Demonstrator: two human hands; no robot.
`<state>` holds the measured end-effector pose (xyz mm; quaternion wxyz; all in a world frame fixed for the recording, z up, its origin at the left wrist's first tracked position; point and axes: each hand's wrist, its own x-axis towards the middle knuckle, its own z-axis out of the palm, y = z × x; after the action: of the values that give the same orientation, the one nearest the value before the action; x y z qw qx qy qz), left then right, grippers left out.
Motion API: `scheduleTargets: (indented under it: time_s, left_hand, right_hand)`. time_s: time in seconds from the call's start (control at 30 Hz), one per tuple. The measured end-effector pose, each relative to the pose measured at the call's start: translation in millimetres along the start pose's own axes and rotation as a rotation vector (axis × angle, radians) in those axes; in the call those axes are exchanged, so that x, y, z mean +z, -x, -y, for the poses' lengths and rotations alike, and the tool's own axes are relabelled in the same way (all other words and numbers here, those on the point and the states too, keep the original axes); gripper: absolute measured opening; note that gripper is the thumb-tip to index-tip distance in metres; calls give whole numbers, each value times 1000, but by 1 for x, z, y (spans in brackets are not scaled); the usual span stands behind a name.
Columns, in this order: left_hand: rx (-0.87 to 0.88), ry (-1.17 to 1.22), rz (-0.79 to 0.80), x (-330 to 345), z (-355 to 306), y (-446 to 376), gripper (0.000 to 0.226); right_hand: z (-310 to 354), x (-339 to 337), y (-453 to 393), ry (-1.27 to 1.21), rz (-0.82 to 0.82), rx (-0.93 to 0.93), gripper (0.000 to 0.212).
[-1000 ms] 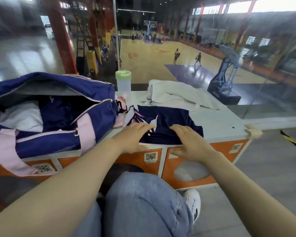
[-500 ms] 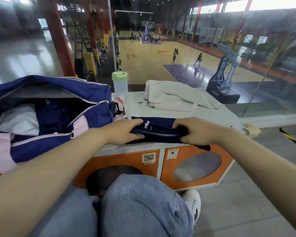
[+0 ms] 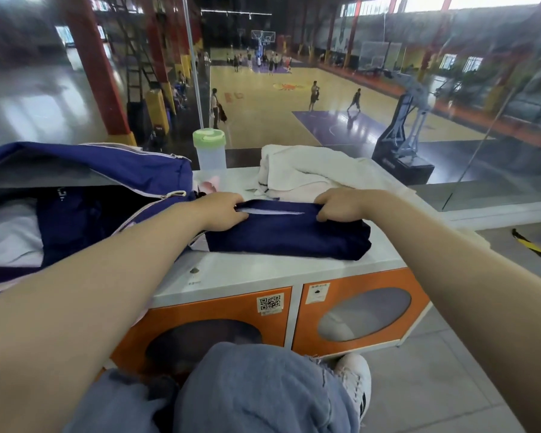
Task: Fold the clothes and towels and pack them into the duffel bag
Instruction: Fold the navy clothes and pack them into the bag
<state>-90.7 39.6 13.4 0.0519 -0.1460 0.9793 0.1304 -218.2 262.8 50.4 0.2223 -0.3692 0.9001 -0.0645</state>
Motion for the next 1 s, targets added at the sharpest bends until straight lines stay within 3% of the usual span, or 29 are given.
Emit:
scheduleTargets:
  time_s: [0.1, 0.2, 0.3, 0.4, 0.5, 0.63, 0.8, 1.0]
  left_hand:
    - [-19, -46, -10, 13, 3, -9, 40]
    - [-30, -83, -50, 23, 10, -13, 42]
    - [-23, -183, -113, 29, 8, -10, 43]
    - [5, -191, -159, 37, 4, -7, 38]
    - [48, -180, -219, 40, 7, -2, 30]
    - [114, -203, -235, 40, 10, 6, 23]
    - [160, -159, -272, 38, 16, 19, 22]
    - [234, -262, -399, 27, 22, 51, 24]
  right_hand:
    - [-5, 7, -7, 38, 18, 26, 14]
    - [-4, 12, -9, 35, 34, 45, 51]
    - [10, 10, -12, 52, 44, -8, 72]
    - [35, 9, -17, 186, 89, -34, 74]
    - [57, 6, -18, 189, 167, -22, 60]
    - [60, 11, -17, 202, 198, -36, 86]
    - [53, 24, -14, 136, 125, -158, 53]
    - [50, 24, 3, -32, 141, -177, 38]
